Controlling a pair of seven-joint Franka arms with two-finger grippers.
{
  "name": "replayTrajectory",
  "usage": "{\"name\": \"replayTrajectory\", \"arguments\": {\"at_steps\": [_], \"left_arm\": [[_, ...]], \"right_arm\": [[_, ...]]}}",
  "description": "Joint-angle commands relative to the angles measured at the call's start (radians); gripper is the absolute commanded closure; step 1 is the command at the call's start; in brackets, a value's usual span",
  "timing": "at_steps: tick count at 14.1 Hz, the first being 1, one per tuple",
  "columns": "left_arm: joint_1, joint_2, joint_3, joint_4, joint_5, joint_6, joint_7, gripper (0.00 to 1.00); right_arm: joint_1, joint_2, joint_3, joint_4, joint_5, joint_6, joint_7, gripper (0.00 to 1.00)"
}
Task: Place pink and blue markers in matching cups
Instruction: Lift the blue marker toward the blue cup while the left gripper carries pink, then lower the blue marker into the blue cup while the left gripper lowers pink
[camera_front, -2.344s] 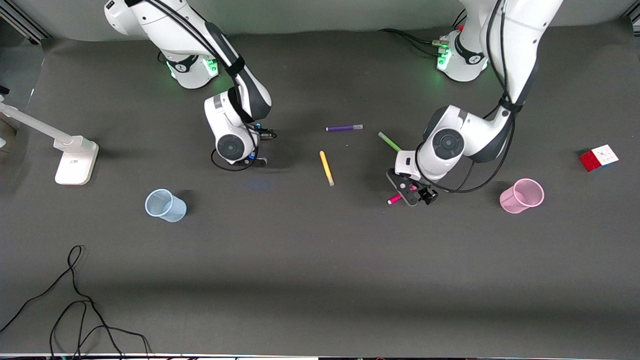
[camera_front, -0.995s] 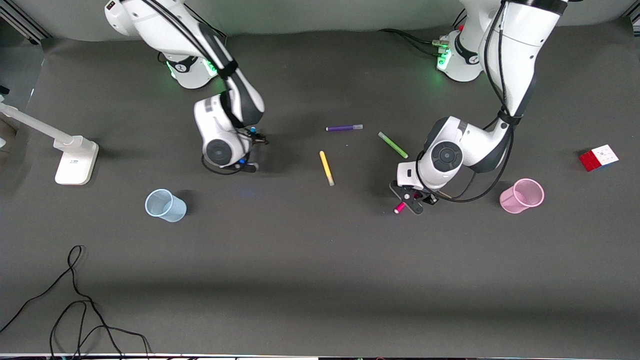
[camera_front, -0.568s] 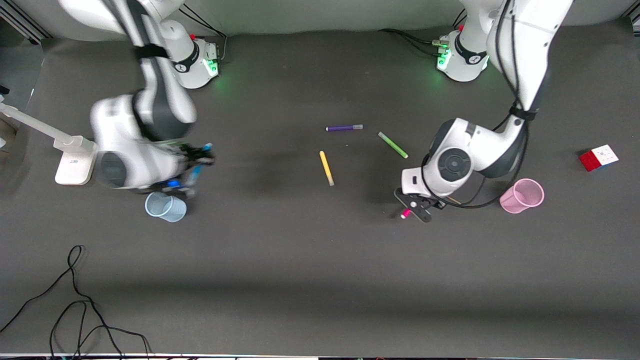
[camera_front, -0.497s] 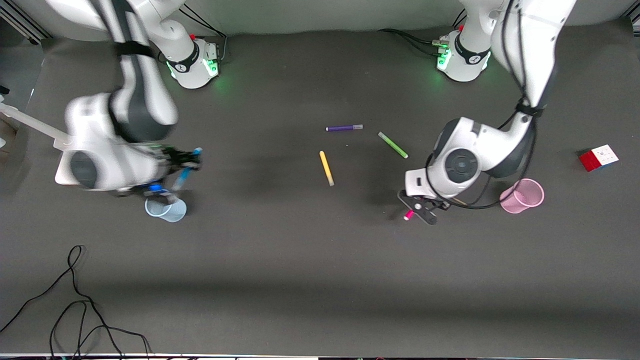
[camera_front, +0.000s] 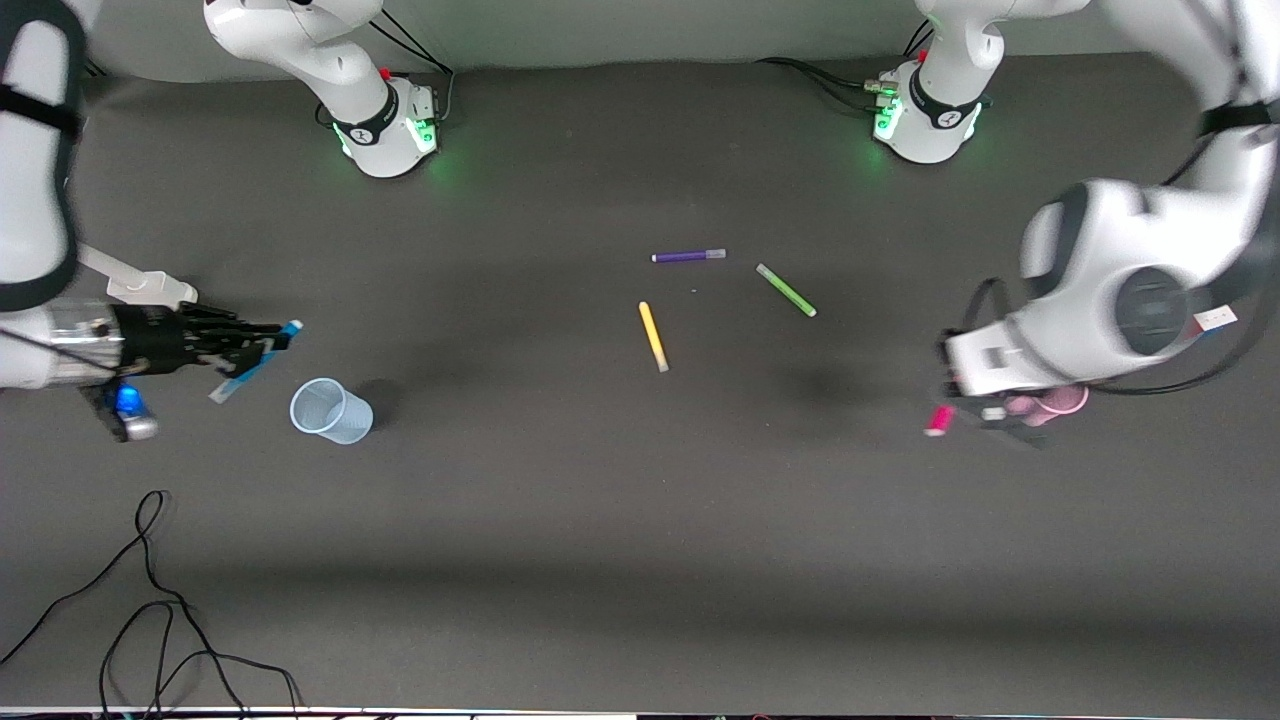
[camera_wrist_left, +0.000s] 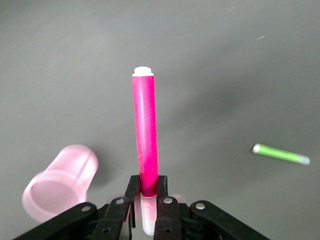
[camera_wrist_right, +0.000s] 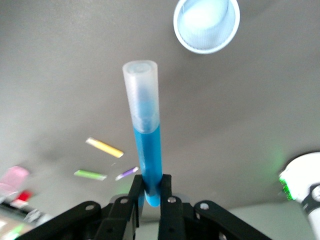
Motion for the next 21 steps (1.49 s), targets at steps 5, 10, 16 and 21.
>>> {"name": "replayTrajectory", "arguments": {"at_steps": [5,10,16,21], "left_arm": [[0.137,-0.009,0.092,0.055,0.03,-0.146,-0.023,1.0],[0.129,0.061,0.1,0.132,0.102,-0.251,-0.107,1.0],[0.111,0.23,0.097,0.266,0.142,-0.44,-0.179,1.0],[0.106,0.429,0.098,0.446,0.141,-0.599,-0.201,1.0]], "right_arm": [[-0.11,0.139,0.011,0.027,0.189,-0.188,-0.014,1.0],[-0.115,0.239,0.011,0.005,0.226,-0.239,-0.138,1.0],[-0.135,0.309,0.008,-0.004,0.214,-0.271,-0.283,1.0],[-0.147,0.345,0.008,-0.002,0.165,-0.252,-0.344,1.0]]}}
